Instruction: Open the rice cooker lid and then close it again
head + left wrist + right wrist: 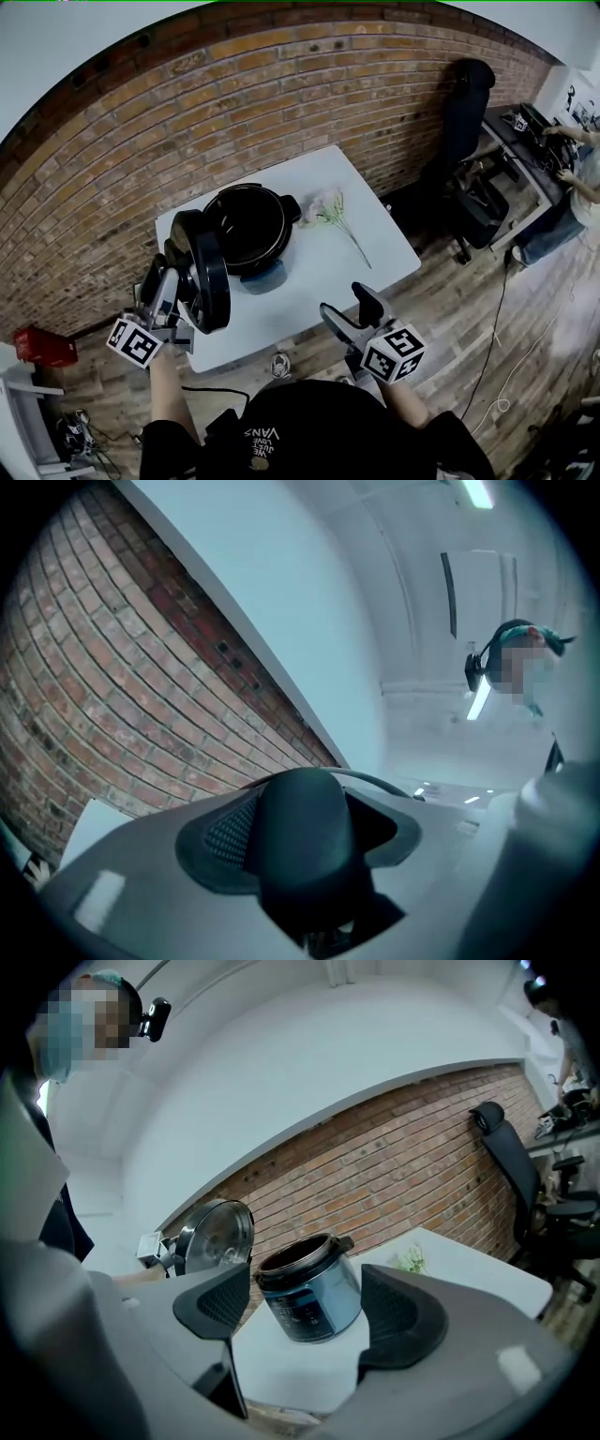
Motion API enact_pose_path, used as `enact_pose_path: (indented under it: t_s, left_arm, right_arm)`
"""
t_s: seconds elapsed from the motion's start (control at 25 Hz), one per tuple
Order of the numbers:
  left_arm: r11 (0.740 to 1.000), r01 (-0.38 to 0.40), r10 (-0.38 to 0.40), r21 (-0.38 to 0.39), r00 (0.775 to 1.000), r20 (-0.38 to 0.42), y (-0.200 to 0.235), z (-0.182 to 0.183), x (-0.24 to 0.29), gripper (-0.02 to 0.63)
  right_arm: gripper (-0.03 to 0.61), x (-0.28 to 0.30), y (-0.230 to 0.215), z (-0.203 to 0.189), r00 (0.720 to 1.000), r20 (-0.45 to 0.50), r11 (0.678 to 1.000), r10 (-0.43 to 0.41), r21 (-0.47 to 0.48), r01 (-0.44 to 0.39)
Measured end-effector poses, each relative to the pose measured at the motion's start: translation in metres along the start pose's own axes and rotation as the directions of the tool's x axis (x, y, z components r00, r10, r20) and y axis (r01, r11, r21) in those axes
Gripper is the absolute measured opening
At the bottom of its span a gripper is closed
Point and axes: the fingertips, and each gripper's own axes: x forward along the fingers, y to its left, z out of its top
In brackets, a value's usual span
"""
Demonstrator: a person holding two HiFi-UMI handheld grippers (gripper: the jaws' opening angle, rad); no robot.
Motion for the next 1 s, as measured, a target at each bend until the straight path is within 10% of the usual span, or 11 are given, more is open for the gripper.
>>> enact_pose_path:
  t_s: [0.48,1.0]
  left_arm:
    - [0.946,0.293,-0.232,0.139,0.911,-0.340,0.026,-0.010,0.110,0.278]
    - [0.770,0.603,-0.372,0.208,0.690,-0.621,0.001,-0.073,0.188,0.278]
  right_arm:
    - [0.364,0.017,-0.007,-0.020,0.979,0.041,0.977,-0.201,0.075,0.197]
    - [0.363,0.006,-0.014,-0.032,0.931,0.082,0.928,-0.357,0.142,0.343]
